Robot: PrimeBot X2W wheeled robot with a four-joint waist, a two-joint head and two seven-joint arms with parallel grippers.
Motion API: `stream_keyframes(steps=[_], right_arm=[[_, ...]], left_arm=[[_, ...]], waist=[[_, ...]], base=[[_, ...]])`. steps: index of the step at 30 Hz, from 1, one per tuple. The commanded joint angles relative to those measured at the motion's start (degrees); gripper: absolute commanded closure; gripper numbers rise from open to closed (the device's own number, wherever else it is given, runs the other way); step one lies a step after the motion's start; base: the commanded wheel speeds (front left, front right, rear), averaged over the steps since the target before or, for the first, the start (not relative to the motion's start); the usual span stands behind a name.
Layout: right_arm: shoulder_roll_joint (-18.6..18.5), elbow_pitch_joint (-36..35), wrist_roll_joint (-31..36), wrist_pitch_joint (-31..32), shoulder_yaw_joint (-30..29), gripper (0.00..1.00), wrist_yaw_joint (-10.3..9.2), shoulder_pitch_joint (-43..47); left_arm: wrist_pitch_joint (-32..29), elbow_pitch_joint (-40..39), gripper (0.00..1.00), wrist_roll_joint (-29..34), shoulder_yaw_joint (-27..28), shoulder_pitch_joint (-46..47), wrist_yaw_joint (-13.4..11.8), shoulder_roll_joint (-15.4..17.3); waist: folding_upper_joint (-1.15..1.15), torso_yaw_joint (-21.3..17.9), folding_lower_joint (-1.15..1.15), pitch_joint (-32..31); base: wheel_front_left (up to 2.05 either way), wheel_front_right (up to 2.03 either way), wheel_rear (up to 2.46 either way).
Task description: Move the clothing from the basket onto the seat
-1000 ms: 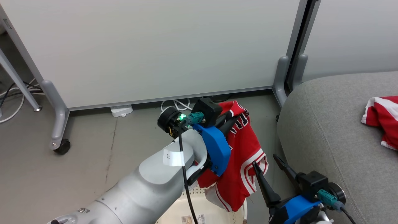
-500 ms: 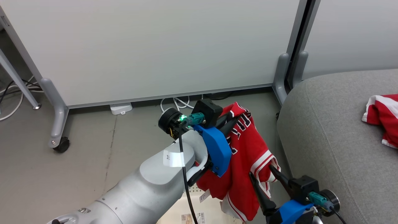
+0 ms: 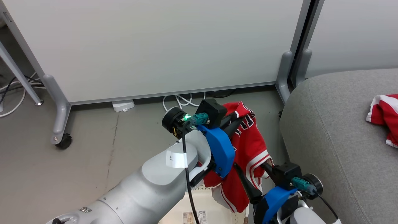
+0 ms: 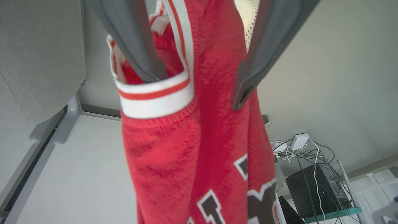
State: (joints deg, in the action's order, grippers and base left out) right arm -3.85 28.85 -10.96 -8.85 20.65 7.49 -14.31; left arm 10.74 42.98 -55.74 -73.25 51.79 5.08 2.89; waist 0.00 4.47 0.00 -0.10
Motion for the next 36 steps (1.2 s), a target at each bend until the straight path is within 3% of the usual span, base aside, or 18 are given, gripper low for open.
stream_keyframes(steps=[1,17,32,33,34,35,36], right_arm=[[-0.42,0.82,-0.69,-0.66,0.62,0.0,0.01,-1.26],[0.53,10.05,-4.74,-3.81,10.58,0.0,0.01,-10.71],[0.99,17.34,-7.43,-5.88,12.33,0.0,0.01,-16.7],[0.99,17.66,-7.75,-5.95,12.43,0.24,0.01,-16.88],[0.99,17.97,-7.89,-5.99,12.5,0.59,0.01,-17.1],[0.99,18.23,-8.04,-6.06,12.6,0.86,0.01,-17.35],[0.99,18.46,-8.16,-6.07,12.61,1.0,0.01,-17.59]], left_arm=[[0.03,-0.15,1.0,0.15,-0.17,0.26,0.08,-0.01],[-0.85,-1.15,1.0,0.86,-0.26,-0.45,0.18,-0.01],[-1.4,-1.92,1.0,1.29,-0.27,-0.48,0.28,-0.01],[-1.42,-1.9,1.0,1.27,-0.27,-0.51,0.3,-0.01],[-1.45,-1.89,1.0,1.25,-0.27,-0.53,0.32,-0.01],[-1.48,-1.88,1.0,1.29,-0.27,-0.57,0.33,-0.01],[-1.51,-1.87,1.0,1.23,-0.27,-0.6,0.36,0.0]], waist=[[0.0,0.1,0.0,0.01],[0.0,0.51,0.0,0.37],[0.0,0.9,0.0,0.56],[0.0,0.87,0.0,0.56],[0.0,0.84,0.0,0.56],[0.0,0.82,0.0,0.56],[0.0,0.79,0.0,0.56]], base=[[0.0,0.0,0.0],[0.0,0.0,0.0],[0.0,0.0,0.0],[0.0,0.0,0.0],[0.0,0.0,0.0],[0.0,0.0,0.0],[0.0,0.0,0.0]])
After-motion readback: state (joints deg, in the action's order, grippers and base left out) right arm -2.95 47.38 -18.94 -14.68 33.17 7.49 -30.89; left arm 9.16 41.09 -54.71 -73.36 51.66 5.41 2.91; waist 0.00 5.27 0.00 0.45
